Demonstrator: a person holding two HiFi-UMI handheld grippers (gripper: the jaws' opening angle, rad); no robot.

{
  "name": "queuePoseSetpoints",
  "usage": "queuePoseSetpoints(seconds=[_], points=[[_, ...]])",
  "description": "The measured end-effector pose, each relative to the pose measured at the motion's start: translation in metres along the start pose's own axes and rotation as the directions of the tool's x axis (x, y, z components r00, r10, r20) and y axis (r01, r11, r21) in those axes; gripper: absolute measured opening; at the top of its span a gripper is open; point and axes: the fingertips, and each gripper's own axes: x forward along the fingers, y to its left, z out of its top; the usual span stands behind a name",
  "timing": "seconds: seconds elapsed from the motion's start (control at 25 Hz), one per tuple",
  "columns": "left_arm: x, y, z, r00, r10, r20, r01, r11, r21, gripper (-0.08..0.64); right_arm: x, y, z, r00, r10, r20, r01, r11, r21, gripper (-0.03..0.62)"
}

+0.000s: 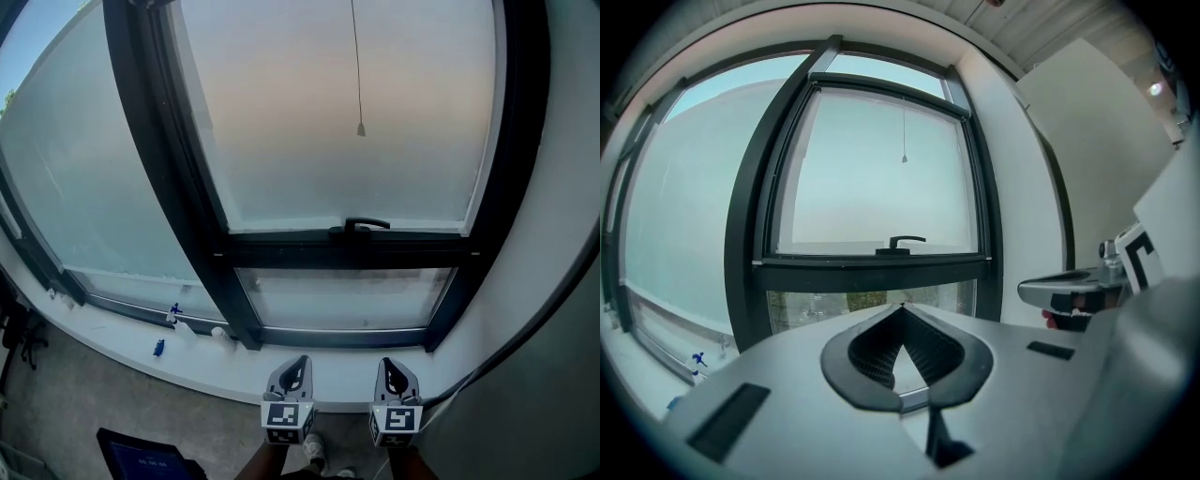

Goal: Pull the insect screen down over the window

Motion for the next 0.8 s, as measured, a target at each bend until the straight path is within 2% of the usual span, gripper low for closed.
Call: queuePoseSetpoints(seconds=[0.24,0.48,0.8], points=[[0.047,0.032,0.018,1.000,-0.022,0.022,0.022,1.000,0.017,0.000,0.051,0.006,0.016,1.000,-0.015,0.009,0.015,1.000,-0.007,0.003],[0.082,0.061,0.018,0.998,-0.064,0.021,0.064,0.998,0.006,0.000,0.091,0.014,0.020,0.999,-0.048,-0.013,0.048,0.999,-0.013,0.003],[0.117,0.066,0.021,0.992,-0.123,0.022,0.123,0.992,-0.006,0.000,0.113,0.009,0.018,0.995,-0.097,-0.003,0.097,0.995,-0.008,0.003]])
